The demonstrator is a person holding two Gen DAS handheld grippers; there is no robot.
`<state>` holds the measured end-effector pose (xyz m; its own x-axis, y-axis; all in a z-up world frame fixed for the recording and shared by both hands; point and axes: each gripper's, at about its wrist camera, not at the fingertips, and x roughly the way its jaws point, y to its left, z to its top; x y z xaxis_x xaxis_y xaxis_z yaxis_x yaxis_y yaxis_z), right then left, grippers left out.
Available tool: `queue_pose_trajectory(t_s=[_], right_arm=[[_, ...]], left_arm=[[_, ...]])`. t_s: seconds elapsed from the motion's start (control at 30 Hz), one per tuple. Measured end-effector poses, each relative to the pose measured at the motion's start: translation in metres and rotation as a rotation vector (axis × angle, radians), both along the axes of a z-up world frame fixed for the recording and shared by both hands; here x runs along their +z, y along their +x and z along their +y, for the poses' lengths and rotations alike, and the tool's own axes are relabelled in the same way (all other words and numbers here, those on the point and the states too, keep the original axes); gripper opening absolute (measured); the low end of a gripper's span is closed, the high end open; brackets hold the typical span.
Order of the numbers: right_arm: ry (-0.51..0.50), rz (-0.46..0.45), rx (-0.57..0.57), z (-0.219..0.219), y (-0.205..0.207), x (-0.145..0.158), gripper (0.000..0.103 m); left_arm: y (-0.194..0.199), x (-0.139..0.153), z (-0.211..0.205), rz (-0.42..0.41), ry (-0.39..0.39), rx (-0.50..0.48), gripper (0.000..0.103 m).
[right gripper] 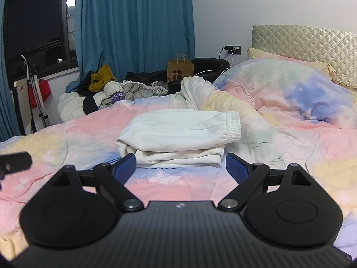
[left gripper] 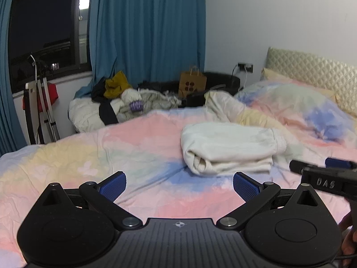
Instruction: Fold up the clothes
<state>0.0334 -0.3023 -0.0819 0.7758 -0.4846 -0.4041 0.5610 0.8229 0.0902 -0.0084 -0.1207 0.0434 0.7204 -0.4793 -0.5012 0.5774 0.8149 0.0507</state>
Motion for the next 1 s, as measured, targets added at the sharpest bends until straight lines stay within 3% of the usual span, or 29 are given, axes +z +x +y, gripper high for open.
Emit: queue_pose_trajectory(t_s=[0.2,0.27,0.43,0.83,1.0], right_arm=[[0.056,0.122,0.021,-0.006,0.016,-0.004,0.089],[0.083,0.146,0.028,-0.008,0.019,-0.006,0.089],[0.129,0.155,0.032,-0.012,0.019,-0.009,0.089],[0.059,0.099,0.025,-0.006,0.012,-0.003,0.089],[0.039,0.084,0.022,-0.003,0.009,-0.002,0.089]], left_arm=[[0.03,-0.044,-0.012,0.209,0.076,0.025,0.103],[0.037,-0.055,-0.013,0.238,0.094,0.039,0.103],[0.038,-0.06,-0.01,0.214,0.107,0.059,0.103],[0.015,-0.01,-0.003,0.074,-0.016,0.072,0.103],[0.005,0.0,-0.004,0.032,-0.03,0.063,0.103]])
